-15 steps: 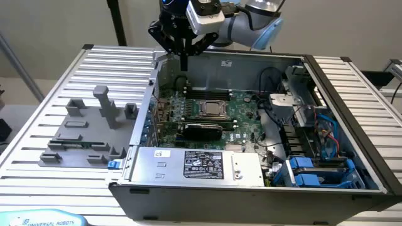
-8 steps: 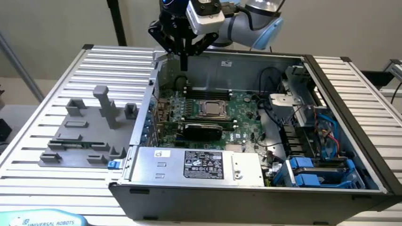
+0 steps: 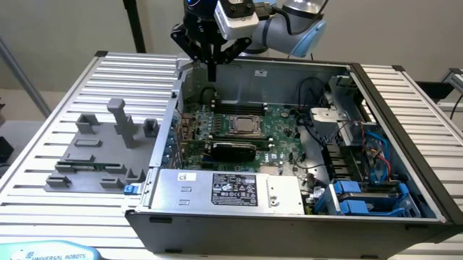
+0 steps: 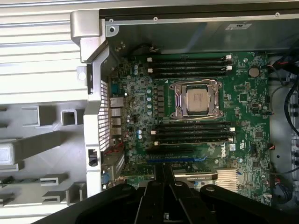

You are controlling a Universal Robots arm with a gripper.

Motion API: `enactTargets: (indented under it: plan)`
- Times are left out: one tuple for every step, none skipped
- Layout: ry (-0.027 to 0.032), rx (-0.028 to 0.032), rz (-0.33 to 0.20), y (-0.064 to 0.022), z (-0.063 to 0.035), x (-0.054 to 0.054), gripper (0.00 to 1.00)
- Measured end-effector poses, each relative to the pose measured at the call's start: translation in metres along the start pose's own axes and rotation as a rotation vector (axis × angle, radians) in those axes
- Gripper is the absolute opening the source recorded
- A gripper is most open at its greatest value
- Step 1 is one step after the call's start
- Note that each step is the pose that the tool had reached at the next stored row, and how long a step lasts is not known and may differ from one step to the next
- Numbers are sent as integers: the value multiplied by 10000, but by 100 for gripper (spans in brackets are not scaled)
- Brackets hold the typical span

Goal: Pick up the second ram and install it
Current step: 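Reach for the second ram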

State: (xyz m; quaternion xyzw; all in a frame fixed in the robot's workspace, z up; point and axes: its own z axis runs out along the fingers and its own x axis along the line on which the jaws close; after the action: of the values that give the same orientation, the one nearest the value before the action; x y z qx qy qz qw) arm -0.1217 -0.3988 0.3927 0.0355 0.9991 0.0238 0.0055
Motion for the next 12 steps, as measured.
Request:
enactTargets:
  plan:
    - [2,0,-1,-2,0,16,11]
    - [2,0,-1,-4,-1,50,11]
    - [3,0,0,-6,-1,94,11]
    - [3,0,0,-10,-2,138,11]
    - [2,-1,0,-13,-2,186,11]
    - [2,-1,-1,-16,-2,231,11]
    - [2,-1,0,-20,-3,276,11]
    - [2,-1,1,-23,-4,321,11]
    - [2,-1,-1,-26,-4,365,11]
    - [2,-1,-1,-29,-5,410,11]
    - [2,-1,0,-32,-5,458,11]
    - [2,-1,0,-35,-6,503,11]
